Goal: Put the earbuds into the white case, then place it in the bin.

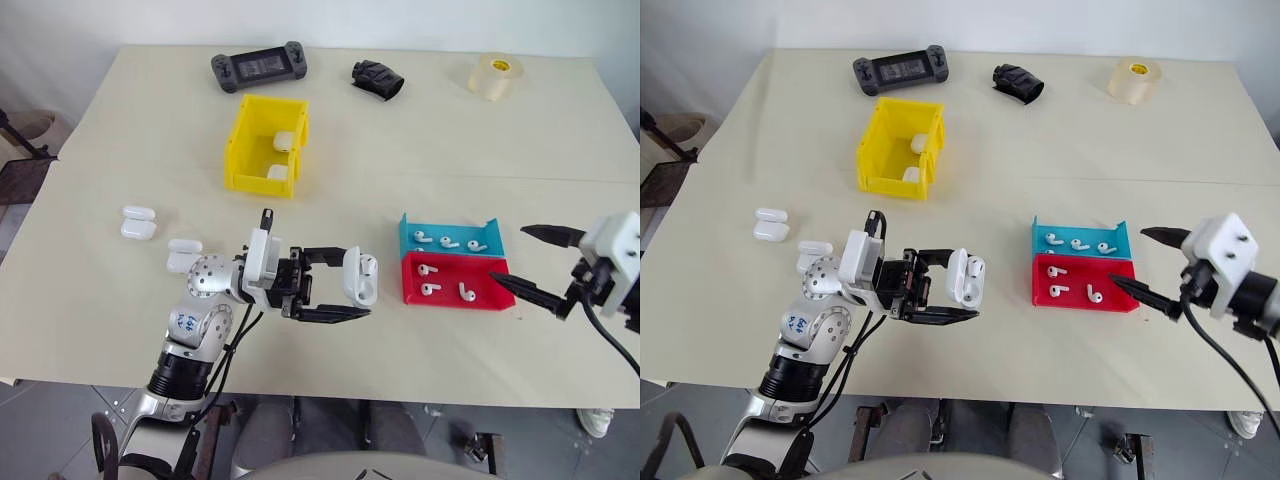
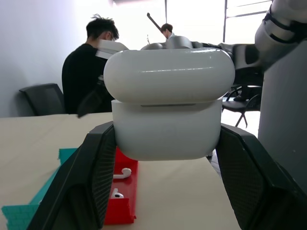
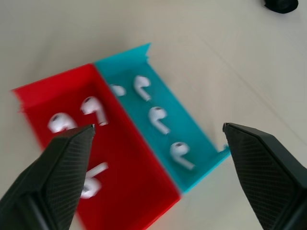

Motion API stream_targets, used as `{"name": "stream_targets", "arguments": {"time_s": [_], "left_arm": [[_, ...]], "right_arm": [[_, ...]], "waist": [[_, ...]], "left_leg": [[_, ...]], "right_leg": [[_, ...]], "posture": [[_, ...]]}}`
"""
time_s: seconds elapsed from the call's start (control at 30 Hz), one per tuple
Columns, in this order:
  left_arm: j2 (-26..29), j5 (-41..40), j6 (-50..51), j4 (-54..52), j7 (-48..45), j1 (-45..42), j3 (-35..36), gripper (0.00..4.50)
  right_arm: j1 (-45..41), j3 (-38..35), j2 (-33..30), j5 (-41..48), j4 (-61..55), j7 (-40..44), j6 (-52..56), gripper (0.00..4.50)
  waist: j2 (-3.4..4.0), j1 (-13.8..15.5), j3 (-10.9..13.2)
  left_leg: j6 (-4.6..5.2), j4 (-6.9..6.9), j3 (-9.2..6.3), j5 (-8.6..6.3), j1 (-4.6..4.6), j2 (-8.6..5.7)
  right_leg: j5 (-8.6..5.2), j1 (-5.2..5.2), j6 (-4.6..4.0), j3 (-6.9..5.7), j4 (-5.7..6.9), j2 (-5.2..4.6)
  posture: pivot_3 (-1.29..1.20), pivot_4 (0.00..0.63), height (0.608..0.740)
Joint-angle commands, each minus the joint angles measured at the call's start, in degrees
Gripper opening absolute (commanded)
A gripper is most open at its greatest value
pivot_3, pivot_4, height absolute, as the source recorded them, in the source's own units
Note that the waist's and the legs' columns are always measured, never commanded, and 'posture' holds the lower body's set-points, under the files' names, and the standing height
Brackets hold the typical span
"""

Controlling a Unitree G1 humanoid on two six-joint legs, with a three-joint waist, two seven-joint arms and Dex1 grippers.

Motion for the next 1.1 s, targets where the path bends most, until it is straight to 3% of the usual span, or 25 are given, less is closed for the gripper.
{"name": "stream_targets", "arguments": {"time_s": [0.03, 0.27, 0.5, 0.73, 1.1], "left_arm": [[-0.46, 0.1, -0.48, -2.93, 1.32, 0.77, -1.0, 2.76], [-1.18, 0.11, -0.92, -3.94, 3.0, 1.85, -2.05, 2.76], [-1.38, 0.39, -1.72, -4.11, 3.69, 2.73, -2.29, 2.76], [-1.52, 0.82, -2.45, -5.04, 4.51, 3.96, -2.74, 2.76], [-1.06, 0.62, -2.22, -5.58, 5.36, 3.86, -2.57, 2.76]], "right_arm": [[-10.5, 8.92, -2.92, -4.8, 6.46, 4.52, 1.88, 4.47], [-29.93, 26.1, -4.1, -18.49, 25.51, 17.74, -3.61, 4.47], [-45.02, 34.03, 1.47, -30.04, 44.69, 22.17, -16.57, 4.47], [-50.93, 35.46, 6.16, -34.68, 54.62, 24.31, -23.28, 4.47], [-51.23, 35.74, 8.71, -36.81, 56.52, 26.89, -25.43, 4.47]], "waist": [[0.02, -0.03, 0.02], [0.08, 0.18, 0.08], [0.18, -0.69, 0.15], [0.19, -1.26, 0.16], [0.21, -1.28, 0.17]], "left_leg": [[0.0, 0.0, 0.0, 0.0, 0.0, 0.0], [0.01, -0.08, -0.11, -0.03, -0.18, -0.09], [0.0, -0.06, 0.02, -0.02, -0.18, -0.02], [-0.02, -0.09, 0.0, -0.02, -0.16, -0.02], [-0.03, -0.03, -0.02, -0.03, -0.16, -0.02]], "right_leg": [[0.0, -0.02, 0.0, 0.0, 0.0, 0.0], [0.01, -0.15, 0.02, -0.13, -0.06, -0.07], [0.02, -0.19, 0.05, -0.15, -0.1, -0.01], [0.02, -0.24, 0.05, -0.17, 0.08, -0.02], [0.02, -0.25, 0.05, -0.18, 0.15, -0.02]], "posture": [[0.0, 0.15, 0.74], [0.0, 0.15, 0.74], [0.0, 0.15, 0.74], [0.0, 0.15, 0.74], [0.0, 0.15, 0.74]]}}
